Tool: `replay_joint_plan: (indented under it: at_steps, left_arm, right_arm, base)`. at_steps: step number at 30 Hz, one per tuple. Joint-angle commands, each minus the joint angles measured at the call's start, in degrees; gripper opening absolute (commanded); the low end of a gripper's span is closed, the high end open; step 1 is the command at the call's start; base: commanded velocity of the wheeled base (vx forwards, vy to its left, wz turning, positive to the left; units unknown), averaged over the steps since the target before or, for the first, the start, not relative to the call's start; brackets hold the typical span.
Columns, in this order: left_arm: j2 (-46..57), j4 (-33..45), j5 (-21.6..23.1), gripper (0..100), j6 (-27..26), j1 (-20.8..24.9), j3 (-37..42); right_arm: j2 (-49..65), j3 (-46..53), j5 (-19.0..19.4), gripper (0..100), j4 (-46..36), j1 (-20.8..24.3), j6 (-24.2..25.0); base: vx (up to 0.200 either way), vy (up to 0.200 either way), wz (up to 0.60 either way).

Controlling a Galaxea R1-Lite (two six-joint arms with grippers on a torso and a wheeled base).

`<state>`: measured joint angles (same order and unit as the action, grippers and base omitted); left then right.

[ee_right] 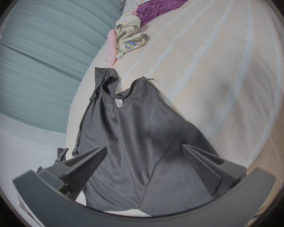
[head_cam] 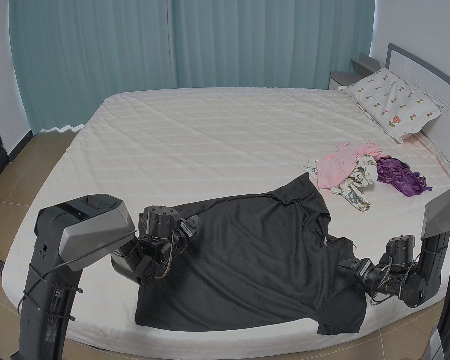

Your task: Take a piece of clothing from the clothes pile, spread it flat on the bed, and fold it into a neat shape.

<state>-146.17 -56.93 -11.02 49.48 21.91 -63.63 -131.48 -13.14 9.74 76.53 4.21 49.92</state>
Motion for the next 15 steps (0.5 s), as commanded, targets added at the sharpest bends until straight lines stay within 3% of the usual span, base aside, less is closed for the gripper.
replay_joint_plan:
  at_steps: [1,6,15]
  left_arm:
    - [-2.0,-1.7,-2.7,100,-0.4,0.0,-1.7]
    - [-1.9,-4.9,-7.2,100,-0.5,-2.0,-2.1]
    - [-1.6,-4.7,-8.8,100,-2.7,-8.2,-1.9]
  right_arm:
    - [-0.1,0.0,0.0,100,0.0,0.0,0.0]
    - [-0.1,0.0,0.0,100,0.0,0.0,0.0]
    - [-0.1,0.0,0.0,100,0.0,-0.1,0.0]
  base:
    - [0.000,0.000,0.00]
    - [0.000,0.000,0.00]
    - [0.000,0.000,0.00]
